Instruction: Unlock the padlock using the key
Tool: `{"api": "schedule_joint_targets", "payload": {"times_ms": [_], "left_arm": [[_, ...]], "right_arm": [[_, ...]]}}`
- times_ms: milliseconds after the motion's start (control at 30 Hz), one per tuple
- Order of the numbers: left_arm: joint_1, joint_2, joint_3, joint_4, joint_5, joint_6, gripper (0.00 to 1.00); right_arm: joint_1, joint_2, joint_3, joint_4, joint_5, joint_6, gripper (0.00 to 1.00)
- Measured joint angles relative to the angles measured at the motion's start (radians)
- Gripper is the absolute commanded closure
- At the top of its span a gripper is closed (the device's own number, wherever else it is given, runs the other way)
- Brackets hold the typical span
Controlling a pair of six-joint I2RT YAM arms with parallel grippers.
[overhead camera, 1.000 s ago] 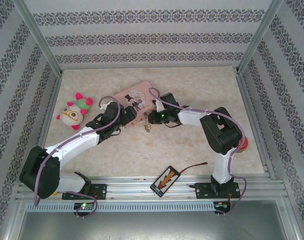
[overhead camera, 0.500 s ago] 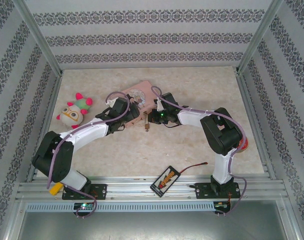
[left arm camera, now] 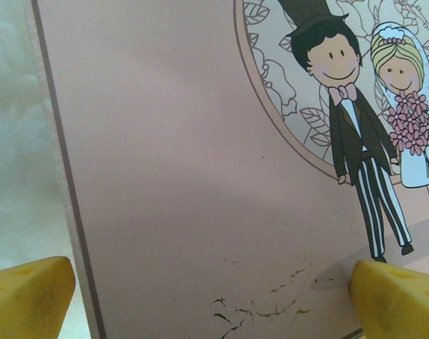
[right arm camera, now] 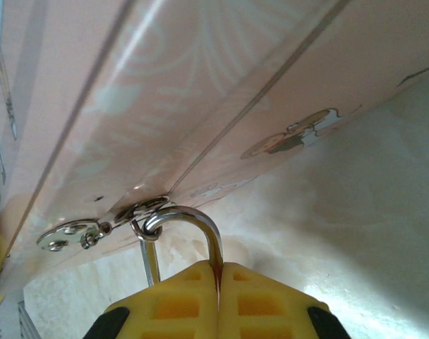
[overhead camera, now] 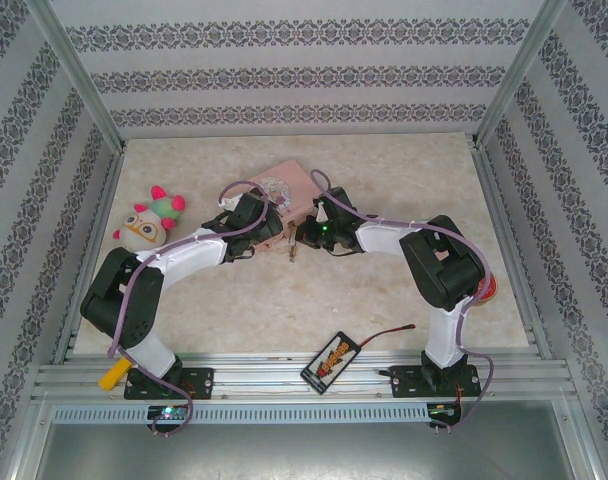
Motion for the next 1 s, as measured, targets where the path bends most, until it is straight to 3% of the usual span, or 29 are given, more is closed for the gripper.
{"api": "schedule_joint_targets", "payload": {"times_ms": [1000], "left_arm": [[0.000, 0.000, -0.014, 0.030, 0.011, -0.016, 0.01]], "right_arm": [[-0.049, 0.000, -0.055, 0.150, -0.004, 0.163, 1.00]]}}
